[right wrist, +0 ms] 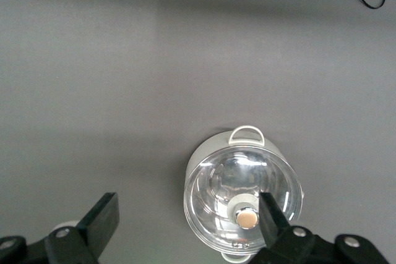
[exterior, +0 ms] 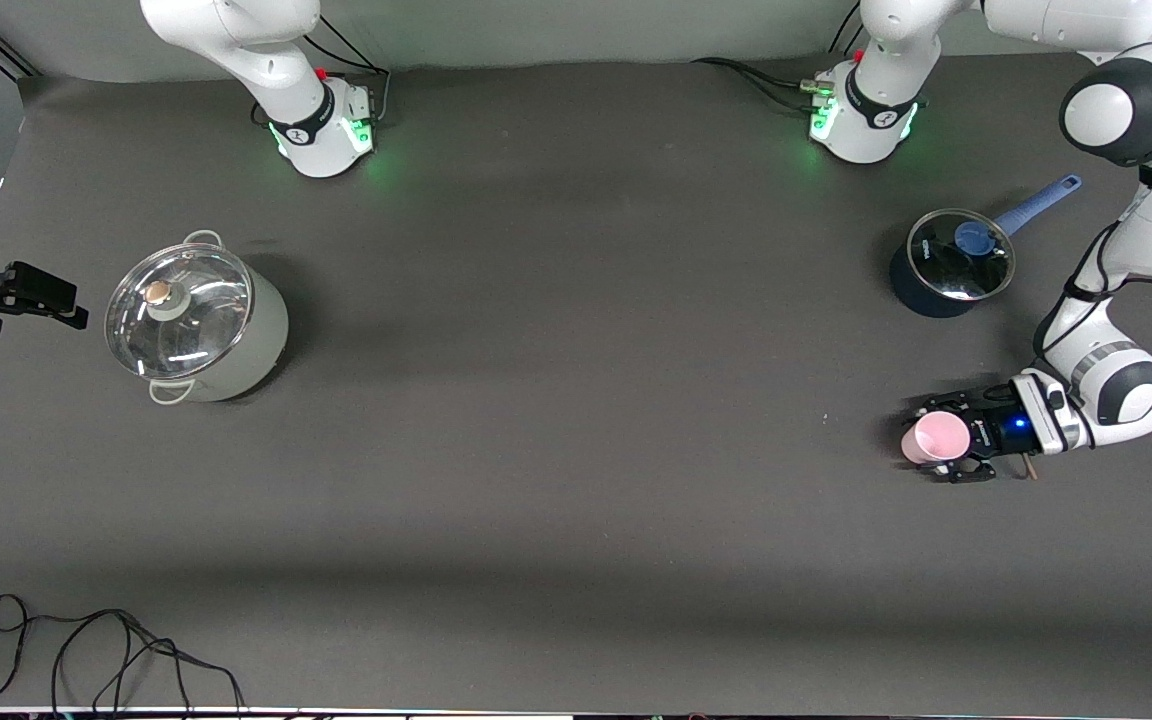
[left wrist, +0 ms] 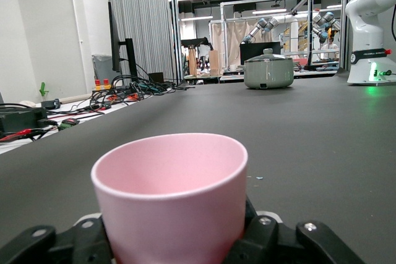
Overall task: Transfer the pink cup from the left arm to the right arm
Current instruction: 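Lift the pink cup with the left gripper and carry it toward the pot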
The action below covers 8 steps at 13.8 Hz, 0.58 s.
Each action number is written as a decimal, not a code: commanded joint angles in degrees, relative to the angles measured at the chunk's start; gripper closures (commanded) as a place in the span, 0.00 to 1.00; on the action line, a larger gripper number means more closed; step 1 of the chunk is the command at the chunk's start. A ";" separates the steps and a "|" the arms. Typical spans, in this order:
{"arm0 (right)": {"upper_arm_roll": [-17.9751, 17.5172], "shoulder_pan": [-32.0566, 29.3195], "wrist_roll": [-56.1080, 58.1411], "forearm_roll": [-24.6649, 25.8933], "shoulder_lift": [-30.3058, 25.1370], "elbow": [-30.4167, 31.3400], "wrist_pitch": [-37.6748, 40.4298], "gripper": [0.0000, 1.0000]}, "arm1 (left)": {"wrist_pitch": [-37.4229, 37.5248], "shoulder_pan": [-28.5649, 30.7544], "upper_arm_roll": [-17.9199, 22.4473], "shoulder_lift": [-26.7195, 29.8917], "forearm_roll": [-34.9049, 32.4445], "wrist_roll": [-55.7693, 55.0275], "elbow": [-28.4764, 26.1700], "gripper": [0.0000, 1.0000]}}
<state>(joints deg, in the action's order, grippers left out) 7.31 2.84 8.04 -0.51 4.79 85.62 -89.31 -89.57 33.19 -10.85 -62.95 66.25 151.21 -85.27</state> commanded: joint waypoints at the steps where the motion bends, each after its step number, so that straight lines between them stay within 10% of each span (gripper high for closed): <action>1: 0.16 0.15 -1.01 -0.11 -0.40 0.07 -0.07 0.00 | -0.26 -2.07 0.13 -0.95 2.12 0.58 1.24 1.00; 8: 0.24 0.15 -12.30 -0.19 -0.84 -0.28 0.01 0.00 | -7.69 -12.35 -5.64 -0.60 13.55 -2.83 6.42 1.00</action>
<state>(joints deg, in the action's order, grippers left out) 7.35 2.82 1.93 -0.51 4.73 85.51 -89.31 -93.32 22.76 -13.69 -63.18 77.82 150.84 -81.69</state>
